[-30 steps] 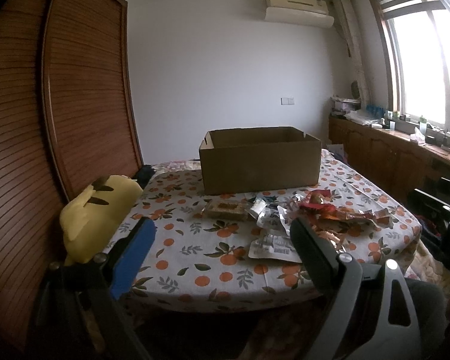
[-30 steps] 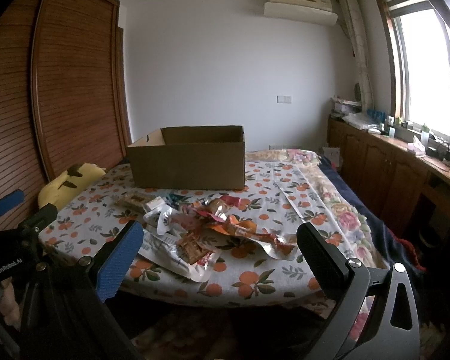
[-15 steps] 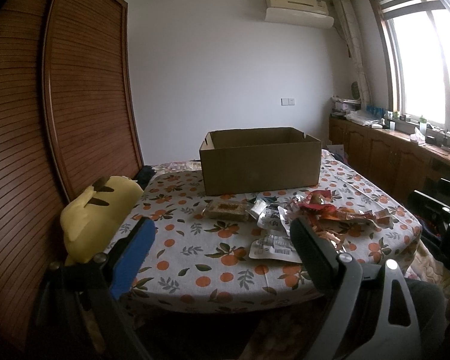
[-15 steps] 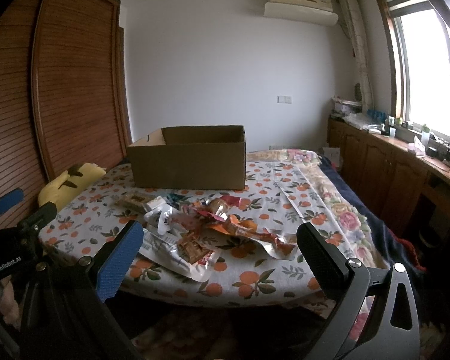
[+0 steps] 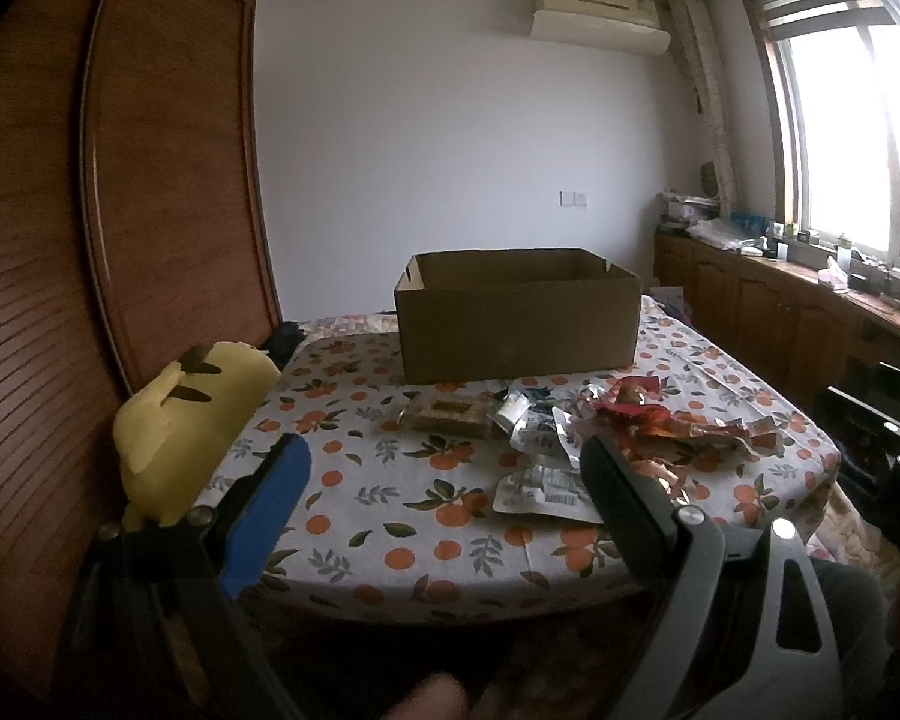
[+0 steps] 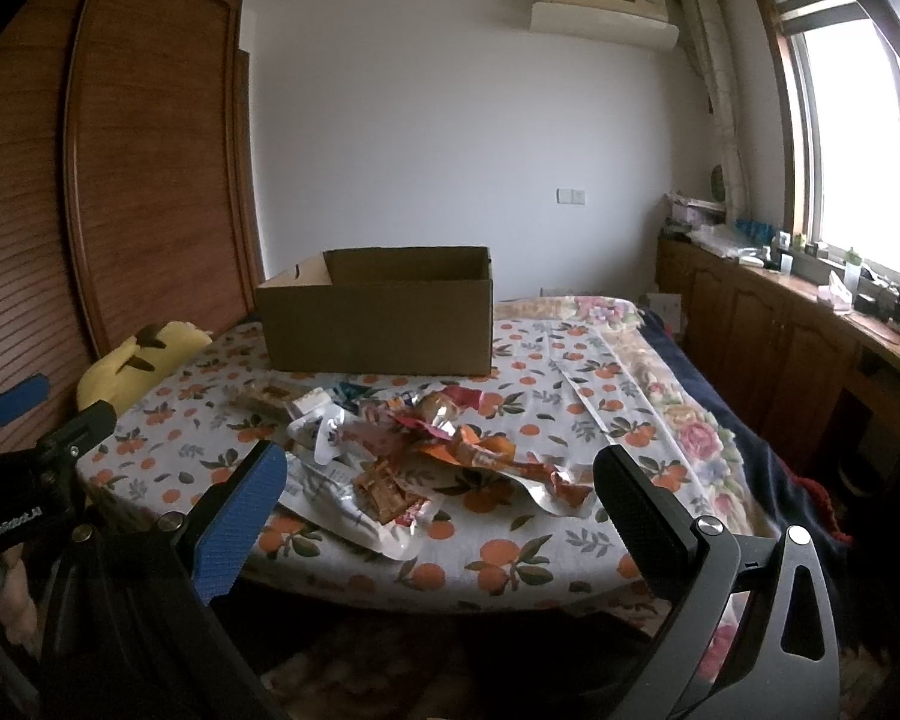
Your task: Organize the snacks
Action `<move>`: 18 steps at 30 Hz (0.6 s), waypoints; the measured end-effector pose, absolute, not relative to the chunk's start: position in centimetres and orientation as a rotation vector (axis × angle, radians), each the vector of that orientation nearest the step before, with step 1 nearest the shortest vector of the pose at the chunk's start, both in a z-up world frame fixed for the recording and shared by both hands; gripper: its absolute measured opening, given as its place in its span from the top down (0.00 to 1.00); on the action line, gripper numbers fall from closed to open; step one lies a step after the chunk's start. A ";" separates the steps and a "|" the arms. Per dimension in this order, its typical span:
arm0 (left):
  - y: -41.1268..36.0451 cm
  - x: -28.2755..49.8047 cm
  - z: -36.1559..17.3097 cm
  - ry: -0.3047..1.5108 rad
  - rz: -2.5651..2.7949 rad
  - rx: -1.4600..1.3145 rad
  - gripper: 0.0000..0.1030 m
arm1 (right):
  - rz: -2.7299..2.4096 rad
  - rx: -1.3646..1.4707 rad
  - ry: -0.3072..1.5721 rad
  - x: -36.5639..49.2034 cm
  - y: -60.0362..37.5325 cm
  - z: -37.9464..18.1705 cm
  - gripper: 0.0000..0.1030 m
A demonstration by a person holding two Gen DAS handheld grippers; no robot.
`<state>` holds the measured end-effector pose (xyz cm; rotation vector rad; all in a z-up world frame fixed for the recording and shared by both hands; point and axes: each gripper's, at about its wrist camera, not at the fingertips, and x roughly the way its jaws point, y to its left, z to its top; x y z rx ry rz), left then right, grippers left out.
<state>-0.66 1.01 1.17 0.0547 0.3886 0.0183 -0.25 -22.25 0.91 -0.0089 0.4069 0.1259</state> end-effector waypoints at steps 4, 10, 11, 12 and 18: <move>0.8 0.2 0.7 0.410 0.008 0.065 0.11 | 0.128 -0.014 0.413 -0.1 -22.4 0.7 0.00; 0.8 2.0 -0.3 0.444 -0.026 0.055 0.11 | 0.132 -0.030 0.434 1.3 -22.4 -0.5 0.00; 0.8 2.3 -0.5 0.446 -0.031 0.057 0.11 | 0.132 -0.032 0.437 1.4 -22.4 -0.7 0.00; 0.8 2.6 -0.7 0.443 -0.035 0.063 0.10 | 0.132 -0.035 0.441 1.7 -22.4 -0.8 0.00; 1.0 4.4 -1.6 0.455 -0.063 0.060 0.10 | 0.139 -0.040 0.462 3.3 -22.3 -1.7 0.00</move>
